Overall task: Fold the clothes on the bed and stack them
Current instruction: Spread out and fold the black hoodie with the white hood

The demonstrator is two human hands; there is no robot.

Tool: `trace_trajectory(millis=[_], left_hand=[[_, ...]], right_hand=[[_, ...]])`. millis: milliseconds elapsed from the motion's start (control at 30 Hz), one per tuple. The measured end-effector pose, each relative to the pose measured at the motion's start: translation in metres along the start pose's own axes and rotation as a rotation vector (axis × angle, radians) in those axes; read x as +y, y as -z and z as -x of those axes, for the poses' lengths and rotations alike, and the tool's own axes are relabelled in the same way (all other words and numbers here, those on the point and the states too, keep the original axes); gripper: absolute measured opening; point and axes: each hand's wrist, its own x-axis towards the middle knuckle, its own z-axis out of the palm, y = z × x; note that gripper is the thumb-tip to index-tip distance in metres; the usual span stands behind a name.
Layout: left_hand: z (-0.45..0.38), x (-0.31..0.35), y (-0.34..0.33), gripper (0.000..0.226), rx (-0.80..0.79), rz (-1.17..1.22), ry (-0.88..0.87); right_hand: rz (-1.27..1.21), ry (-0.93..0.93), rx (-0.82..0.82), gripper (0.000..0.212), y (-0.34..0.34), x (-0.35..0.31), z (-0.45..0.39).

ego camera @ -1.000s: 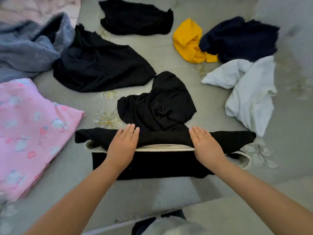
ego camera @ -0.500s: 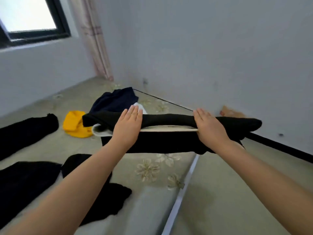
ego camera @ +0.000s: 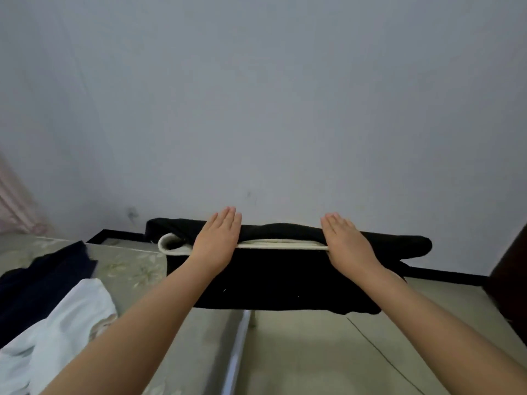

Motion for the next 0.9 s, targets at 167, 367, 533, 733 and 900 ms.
trace_trajectory(millis=[167,367,533,733,900], left_hand=[[-0.108,0.012,-0.007,0.061,0.007,0.025,0.043],[-0.232,-0.018,-0.037,0.059,0.031,-0.006,0.08],[-0.341,-0.072,-0.065,0.057,0.031,-0.018,0.071],[-0.456,-0.147,-0.097,0.059,0.011,0.0,0.12],[-0.529,-0.204,-0.142,0.063,-0.022,-0.013,0.221]], right_hand=[[0.014,-0.008,0.025,0.059,-0.004,0.069,-0.091],[0.057,0.03,0.053,0.06,-0.027,0.109,-0.225],[0.081,0.059,0.053,0.057,-0.038,0.118,-0.354],[0.063,0.13,0.056,0.059,-0.052,0.119,-0.503],[0.044,0.244,0.069,0.061,-0.089,0.109,-0.624]])
